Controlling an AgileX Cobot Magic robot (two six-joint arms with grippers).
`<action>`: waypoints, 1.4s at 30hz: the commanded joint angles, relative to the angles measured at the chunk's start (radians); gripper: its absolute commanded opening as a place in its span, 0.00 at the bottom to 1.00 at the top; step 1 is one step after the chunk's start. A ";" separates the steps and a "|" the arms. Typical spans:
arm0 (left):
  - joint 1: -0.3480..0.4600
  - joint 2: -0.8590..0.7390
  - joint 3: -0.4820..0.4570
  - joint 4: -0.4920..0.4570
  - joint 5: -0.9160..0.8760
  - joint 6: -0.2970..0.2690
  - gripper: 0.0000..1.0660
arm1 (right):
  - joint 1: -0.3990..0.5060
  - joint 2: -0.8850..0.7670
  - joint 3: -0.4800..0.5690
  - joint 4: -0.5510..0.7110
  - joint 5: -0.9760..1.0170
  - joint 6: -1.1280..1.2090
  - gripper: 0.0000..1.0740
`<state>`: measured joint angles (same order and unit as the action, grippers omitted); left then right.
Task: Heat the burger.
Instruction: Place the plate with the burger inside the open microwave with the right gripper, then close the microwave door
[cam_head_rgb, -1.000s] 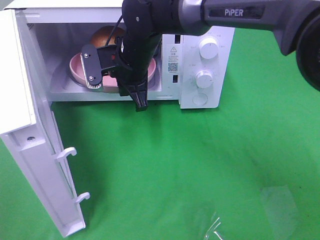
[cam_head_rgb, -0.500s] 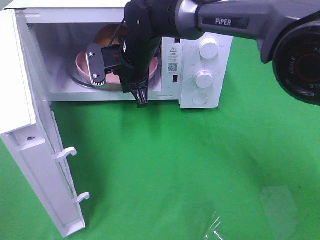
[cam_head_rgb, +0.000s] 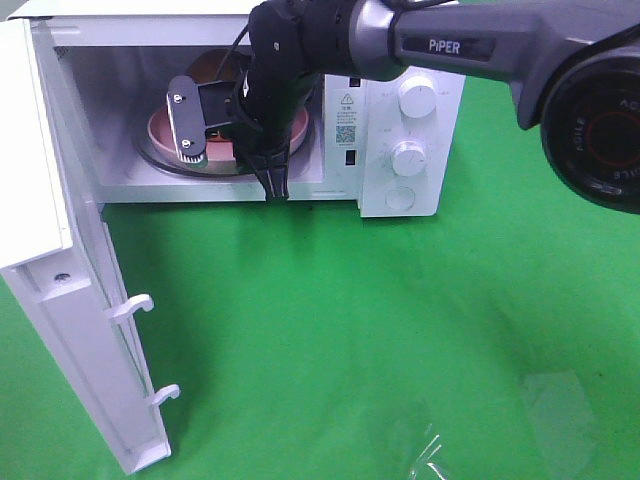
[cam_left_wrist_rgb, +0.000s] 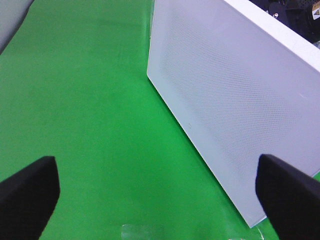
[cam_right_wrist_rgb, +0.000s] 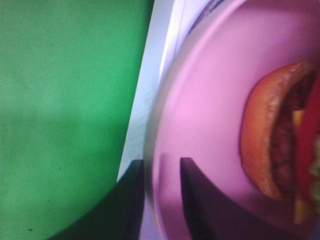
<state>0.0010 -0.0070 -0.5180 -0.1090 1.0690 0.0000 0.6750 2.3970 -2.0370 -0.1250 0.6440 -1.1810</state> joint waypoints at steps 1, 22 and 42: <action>-0.003 -0.003 0.001 -0.002 -0.002 0.000 0.94 | -0.003 -0.012 -0.009 0.003 -0.005 0.002 0.43; -0.003 -0.003 0.001 -0.002 -0.002 0.000 0.94 | 0.001 -0.127 0.180 0.023 -0.066 -0.035 0.58; -0.003 -0.003 0.001 -0.002 -0.002 0.000 0.94 | 0.047 -0.426 0.584 0.007 -0.275 -0.031 0.62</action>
<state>0.0010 -0.0070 -0.5180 -0.1090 1.0690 0.0000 0.7210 1.9950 -1.4670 -0.1130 0.3890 -1.2080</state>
